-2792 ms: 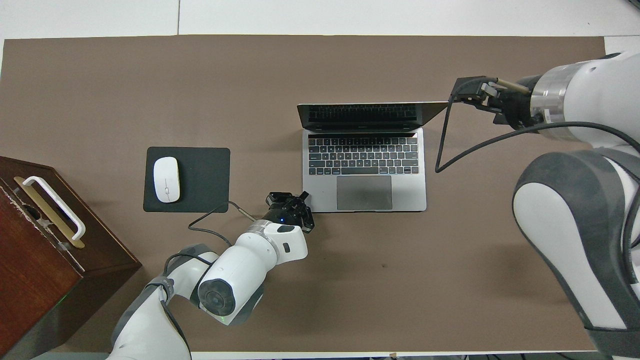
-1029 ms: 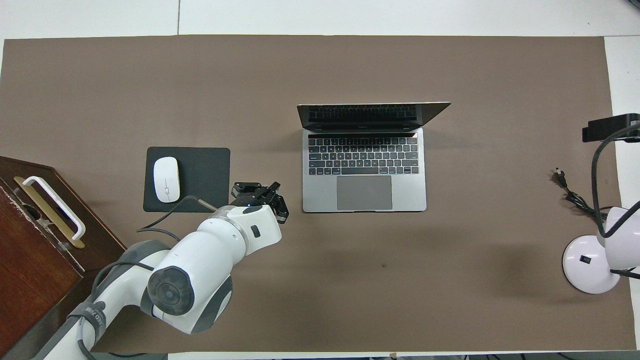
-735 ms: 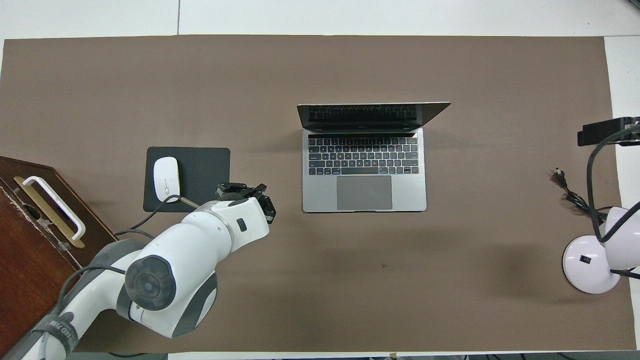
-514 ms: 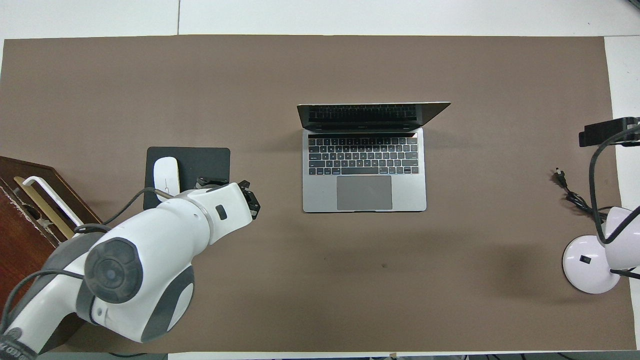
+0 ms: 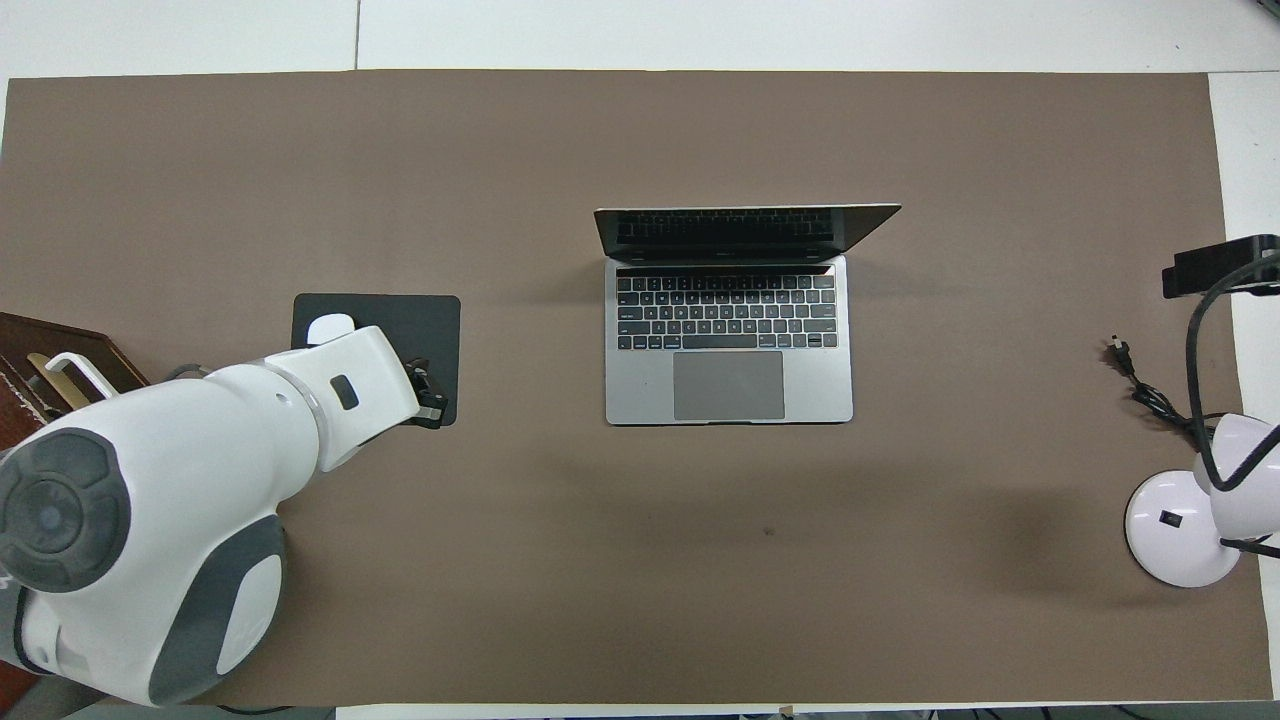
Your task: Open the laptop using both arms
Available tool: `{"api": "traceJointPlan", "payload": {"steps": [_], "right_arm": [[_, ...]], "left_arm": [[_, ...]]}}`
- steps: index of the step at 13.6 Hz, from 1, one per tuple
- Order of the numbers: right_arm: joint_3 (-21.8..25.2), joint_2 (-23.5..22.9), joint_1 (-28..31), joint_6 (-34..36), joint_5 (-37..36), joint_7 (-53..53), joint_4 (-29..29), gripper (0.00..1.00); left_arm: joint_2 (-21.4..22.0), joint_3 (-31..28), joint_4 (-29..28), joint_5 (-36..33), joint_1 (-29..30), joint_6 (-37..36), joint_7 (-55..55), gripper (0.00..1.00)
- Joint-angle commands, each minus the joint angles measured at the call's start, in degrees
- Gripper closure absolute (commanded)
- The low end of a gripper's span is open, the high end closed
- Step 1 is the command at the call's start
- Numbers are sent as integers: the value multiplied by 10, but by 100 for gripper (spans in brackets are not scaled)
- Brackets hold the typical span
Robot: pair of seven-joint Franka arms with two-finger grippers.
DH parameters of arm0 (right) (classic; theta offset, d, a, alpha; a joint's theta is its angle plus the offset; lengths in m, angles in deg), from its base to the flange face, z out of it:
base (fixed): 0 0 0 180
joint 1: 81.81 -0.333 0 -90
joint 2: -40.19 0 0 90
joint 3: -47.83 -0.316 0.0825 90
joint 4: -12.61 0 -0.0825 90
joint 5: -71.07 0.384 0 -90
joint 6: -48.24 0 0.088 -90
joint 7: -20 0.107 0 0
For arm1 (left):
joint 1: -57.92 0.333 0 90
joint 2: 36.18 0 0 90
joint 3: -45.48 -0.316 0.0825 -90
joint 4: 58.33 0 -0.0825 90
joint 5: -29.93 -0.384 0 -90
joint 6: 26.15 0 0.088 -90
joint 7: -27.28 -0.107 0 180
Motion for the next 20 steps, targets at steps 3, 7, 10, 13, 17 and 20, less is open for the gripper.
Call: {"api": "traceJointPlan", "payload": {"steps": [3,7,10,13,17,20], "right_arm": [[-1,-4,2,13,11,-13,-9,0],[-2,-4,1,12,12,-14,1,0],[-2,0,0,-1,12,-14,28,0],[-2,24,1,-36,12,-14,88,0],[-2,24,2,-38,12,-14,96,0],[-2,22,2,-38,12,-14,94,0]], "left_arm": [[4,5,55,2,55,-99,6,85],[4,5,73,2,81,-129,66,0],[4,5,87,2,103,-150,66,0],[0,5,115,-2,130,-179,64,0],[-4,6,150,-3,173,-209,60,0],[-5,5,155,-4,194,-216,59,0]]}}
